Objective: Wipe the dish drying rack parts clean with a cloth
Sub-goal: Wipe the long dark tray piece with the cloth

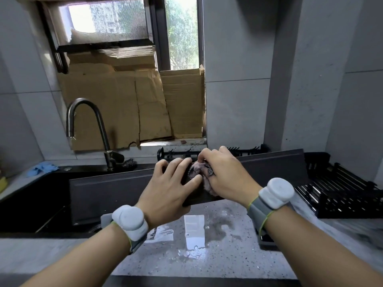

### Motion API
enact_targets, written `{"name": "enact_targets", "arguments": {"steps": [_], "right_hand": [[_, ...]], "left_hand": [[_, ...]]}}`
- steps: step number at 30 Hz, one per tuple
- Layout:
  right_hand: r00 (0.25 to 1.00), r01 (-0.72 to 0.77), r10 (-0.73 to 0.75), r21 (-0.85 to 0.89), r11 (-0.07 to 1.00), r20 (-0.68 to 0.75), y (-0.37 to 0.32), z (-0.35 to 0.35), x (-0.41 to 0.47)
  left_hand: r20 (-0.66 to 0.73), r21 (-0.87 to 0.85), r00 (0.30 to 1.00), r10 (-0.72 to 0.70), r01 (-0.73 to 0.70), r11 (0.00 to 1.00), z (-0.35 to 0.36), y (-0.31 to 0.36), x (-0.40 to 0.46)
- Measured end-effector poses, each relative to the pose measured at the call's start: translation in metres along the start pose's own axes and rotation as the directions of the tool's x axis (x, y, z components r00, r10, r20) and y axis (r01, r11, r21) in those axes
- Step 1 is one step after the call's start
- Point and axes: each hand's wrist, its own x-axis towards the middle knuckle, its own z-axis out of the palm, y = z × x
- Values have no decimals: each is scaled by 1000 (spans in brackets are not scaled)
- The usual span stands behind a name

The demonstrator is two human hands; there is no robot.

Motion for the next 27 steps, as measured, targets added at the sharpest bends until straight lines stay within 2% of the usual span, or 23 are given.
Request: {"name": "enact_targets", "arguments": {"steps": [5,11,15,24,27], "right_hand": [[997,-57,56,27,998,57,24,-8,8],[965,-185,155,127,975,212,50,-23,9],[945,-266,236,111,958,228,60,-29,14],[960,-201,171,120,972,223,55,-34,25],[988,-120,111,82,989,102,54,-35,24]], "left_hand": [[38,88,999,-13,9,996,1,-6,-5],[108,157,993,-39,22,987,1,-41,-32],[127,170,991,-52,30,985,-2,-56,-45],[91,137,992,-87,74,988,3,-58,-46],[57,97,991,-118,113,989,0,-57,-45]]}}
